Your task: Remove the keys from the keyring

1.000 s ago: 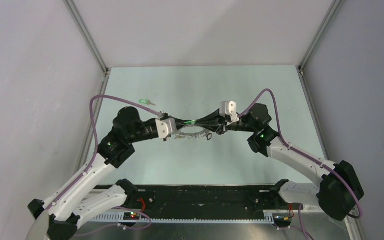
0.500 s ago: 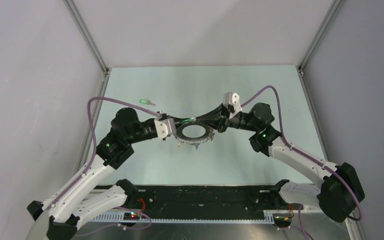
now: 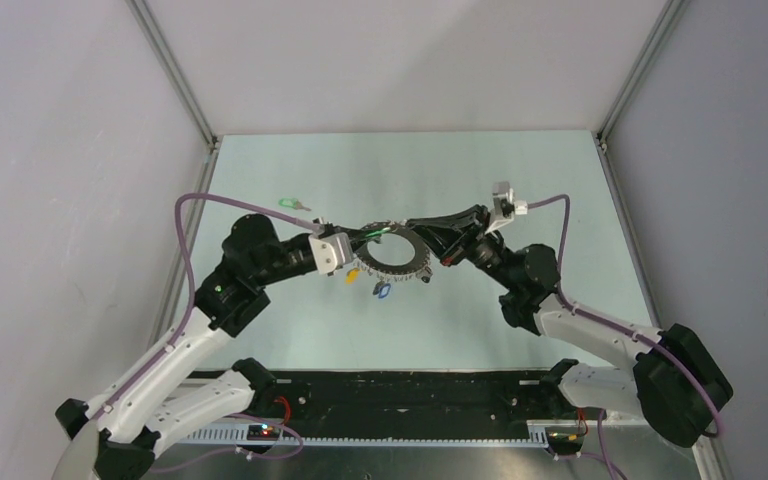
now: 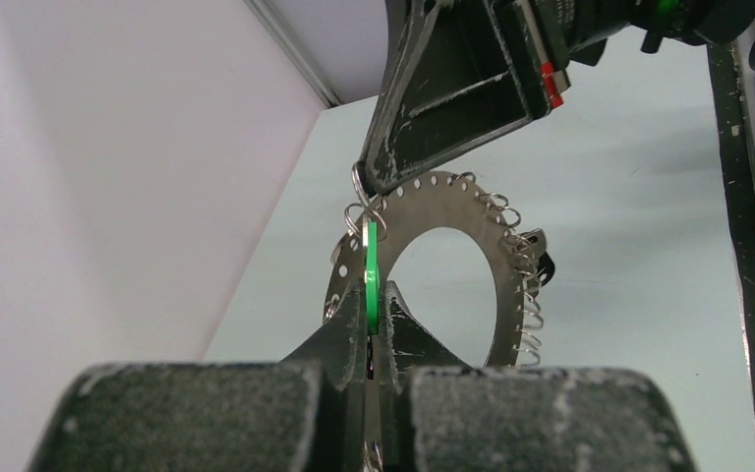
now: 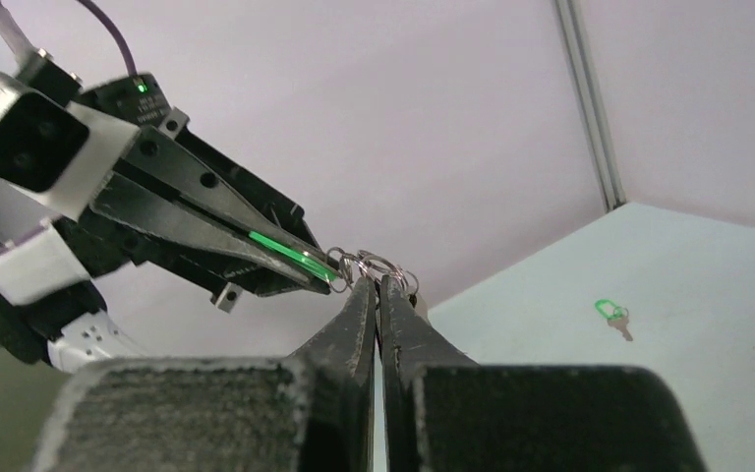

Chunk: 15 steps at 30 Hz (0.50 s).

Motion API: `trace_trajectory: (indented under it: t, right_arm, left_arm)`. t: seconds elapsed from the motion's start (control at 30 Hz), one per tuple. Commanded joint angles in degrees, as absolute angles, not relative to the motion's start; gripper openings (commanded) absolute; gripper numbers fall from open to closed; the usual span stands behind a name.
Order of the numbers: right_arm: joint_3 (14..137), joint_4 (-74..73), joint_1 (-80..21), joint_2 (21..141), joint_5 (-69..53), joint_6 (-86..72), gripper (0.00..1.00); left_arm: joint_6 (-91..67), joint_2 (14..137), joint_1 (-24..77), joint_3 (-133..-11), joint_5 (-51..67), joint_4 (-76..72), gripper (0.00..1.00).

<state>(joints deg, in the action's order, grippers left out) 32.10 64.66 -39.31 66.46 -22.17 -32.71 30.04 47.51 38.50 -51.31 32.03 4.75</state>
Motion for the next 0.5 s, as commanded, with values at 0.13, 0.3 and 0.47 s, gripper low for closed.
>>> trace_trajectory:
  t: [0.13, 0.3, 0.47]
  right_arm:
    - [29.5, 80.3, -40.1, 63.5, -10.0, -34.7, 0.05]
    - [30.3, 67.6, -38.9, 60.7, -21.6, -22.7, 0.46]
    - [31.1, 57.7, -38.2, 57.4, -29.4, -9.3, 0.43]
  left_arm:
    - [30.1, 49.2, 39.3, -52.5, 33.3, 4.1, 0.00]
    - [30.8, 47.3, 39.3, -52.1, 33.0, 4.1, 0.00]
    - [31.0, 46.5, 39.4, -51.9, 33.8, 4.1, 0.00]
